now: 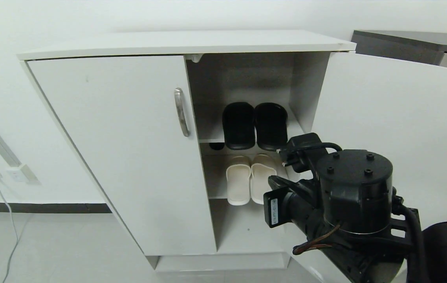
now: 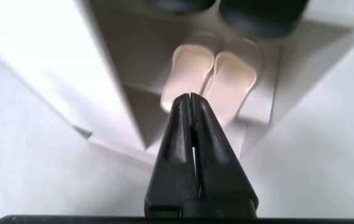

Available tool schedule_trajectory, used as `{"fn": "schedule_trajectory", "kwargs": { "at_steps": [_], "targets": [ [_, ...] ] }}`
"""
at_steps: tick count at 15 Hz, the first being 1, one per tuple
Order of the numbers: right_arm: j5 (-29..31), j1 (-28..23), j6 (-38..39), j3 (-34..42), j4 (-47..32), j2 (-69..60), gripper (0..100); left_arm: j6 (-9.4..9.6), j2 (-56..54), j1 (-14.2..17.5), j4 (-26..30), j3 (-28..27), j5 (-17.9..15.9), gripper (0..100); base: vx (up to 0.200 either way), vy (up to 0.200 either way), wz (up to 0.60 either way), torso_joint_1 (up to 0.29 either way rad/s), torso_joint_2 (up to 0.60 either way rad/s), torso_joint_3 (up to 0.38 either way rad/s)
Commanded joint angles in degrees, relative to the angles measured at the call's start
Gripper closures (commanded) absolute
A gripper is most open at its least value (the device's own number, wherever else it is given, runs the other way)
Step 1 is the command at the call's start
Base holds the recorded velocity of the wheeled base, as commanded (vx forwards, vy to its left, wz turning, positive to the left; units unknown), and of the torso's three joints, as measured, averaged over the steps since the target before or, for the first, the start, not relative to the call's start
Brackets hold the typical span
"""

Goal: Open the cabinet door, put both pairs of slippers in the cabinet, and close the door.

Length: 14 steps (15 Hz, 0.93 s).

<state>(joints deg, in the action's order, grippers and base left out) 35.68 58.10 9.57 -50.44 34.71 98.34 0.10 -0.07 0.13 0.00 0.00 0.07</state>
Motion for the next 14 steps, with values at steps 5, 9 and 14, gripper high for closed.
{"fn": "schedule_trajectory", "kwargs": {
  "at_steps": [5, 9, 14],
  "targets": [
    [-0.1, -0.6, 0.2, 0.1, 0.0, 0.7, 100, -0.01, 0.1, 0.0, 0.0, 0.0, 0.0, 100, -0.2, 0.0, 0.0, 0.001, 0.0, 0.002],
    [-2.0, -2.6, -0.1, 1.9, 1.4, 0.8, 100, 0.08, 0.1, 0.0, -0.1, 0.0, 0.0, 100, 0.0, 0.0, 0.0, 0.0, 0.0, 0.0],
    [-2.5, -2.9, -0.3, 2.6, 3.1, 1.5, 100, 0.08, 0.1, 0.0, 0.0, 0.0, 0.0, 100, 0.0, 0.0, 0.0, 0.0, 0.0, 0.0]
  ]
}}
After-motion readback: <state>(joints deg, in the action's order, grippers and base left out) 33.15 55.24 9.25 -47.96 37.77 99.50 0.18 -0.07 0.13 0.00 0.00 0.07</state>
